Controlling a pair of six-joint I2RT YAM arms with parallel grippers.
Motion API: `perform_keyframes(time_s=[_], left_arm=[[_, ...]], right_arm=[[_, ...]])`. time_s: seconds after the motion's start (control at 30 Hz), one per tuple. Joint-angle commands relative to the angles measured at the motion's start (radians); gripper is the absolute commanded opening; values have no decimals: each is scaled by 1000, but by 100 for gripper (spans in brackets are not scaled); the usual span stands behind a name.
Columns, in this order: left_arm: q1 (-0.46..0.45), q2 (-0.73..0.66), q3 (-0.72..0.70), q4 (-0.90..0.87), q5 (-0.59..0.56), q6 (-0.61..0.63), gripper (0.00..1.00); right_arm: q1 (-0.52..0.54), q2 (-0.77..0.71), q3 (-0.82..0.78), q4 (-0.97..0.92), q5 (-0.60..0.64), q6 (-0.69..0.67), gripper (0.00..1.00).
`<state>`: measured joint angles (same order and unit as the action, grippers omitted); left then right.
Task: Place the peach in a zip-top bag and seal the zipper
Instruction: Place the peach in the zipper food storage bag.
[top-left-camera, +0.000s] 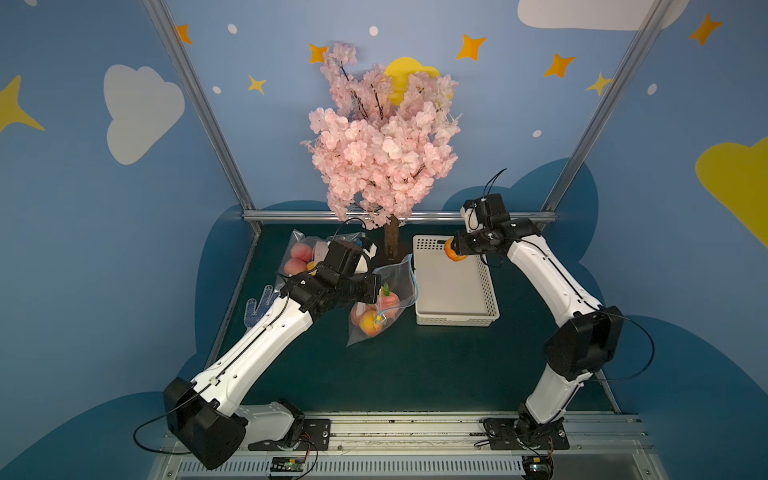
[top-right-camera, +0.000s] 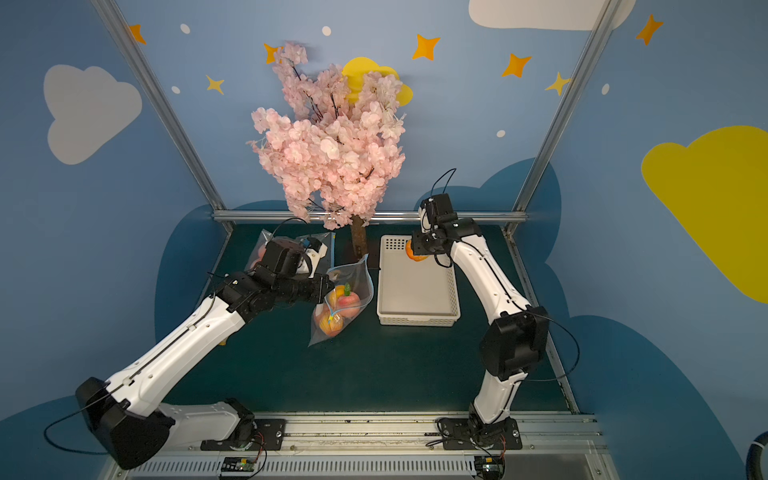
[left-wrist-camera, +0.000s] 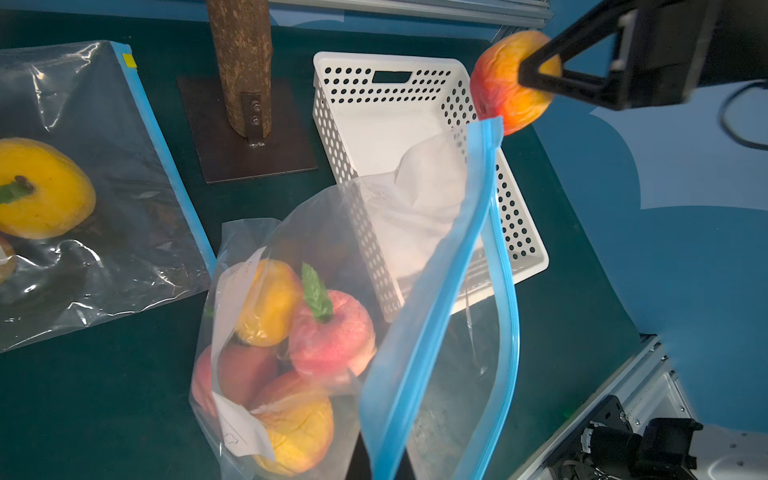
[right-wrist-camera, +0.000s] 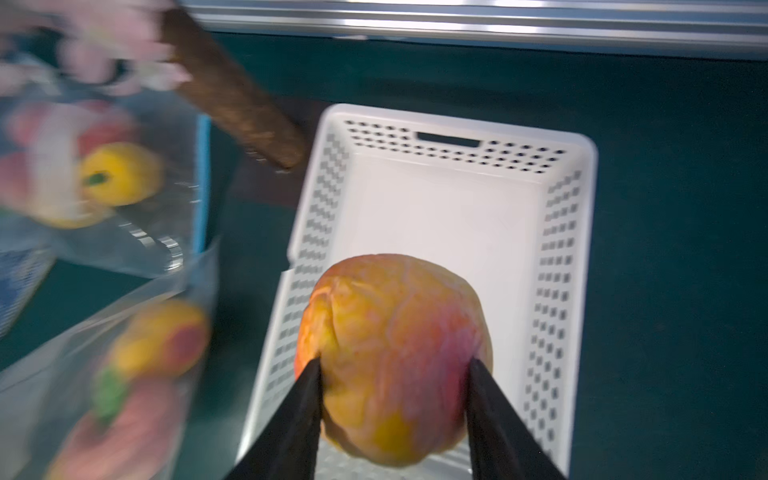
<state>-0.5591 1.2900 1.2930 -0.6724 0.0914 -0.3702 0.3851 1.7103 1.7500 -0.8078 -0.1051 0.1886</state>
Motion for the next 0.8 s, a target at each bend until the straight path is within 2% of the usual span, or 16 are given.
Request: perform_keyframes(time_s=[0.0,0.13,0.23,0.53,0.6,0.7,0.77], left_arm=[[-1,-2,-6,11,4,-5,3],[-1,-3,4,1,5,-7,3],[-1,4,15,-4,10,-9,3],[-1,34,54,-12,8,-28,3],[-1,35,60,-12,4,-30,3],[-1,30,66,-16,-2,-29,3],[-1,26,69,-25,-4,-26,3]], right_arm=[[61,-112,-114,107,-289,64,40],[163,-271,-283,333,-375,99,42],[220,-336,-368,473,-433,142,43],[318,-302,-357,402,-336,37,47],[331,-286,-348,360,-295,-5,53],[340,-263,-336,305,-212,-36,74],[338,-269,-327,301,-188,-36,82]])
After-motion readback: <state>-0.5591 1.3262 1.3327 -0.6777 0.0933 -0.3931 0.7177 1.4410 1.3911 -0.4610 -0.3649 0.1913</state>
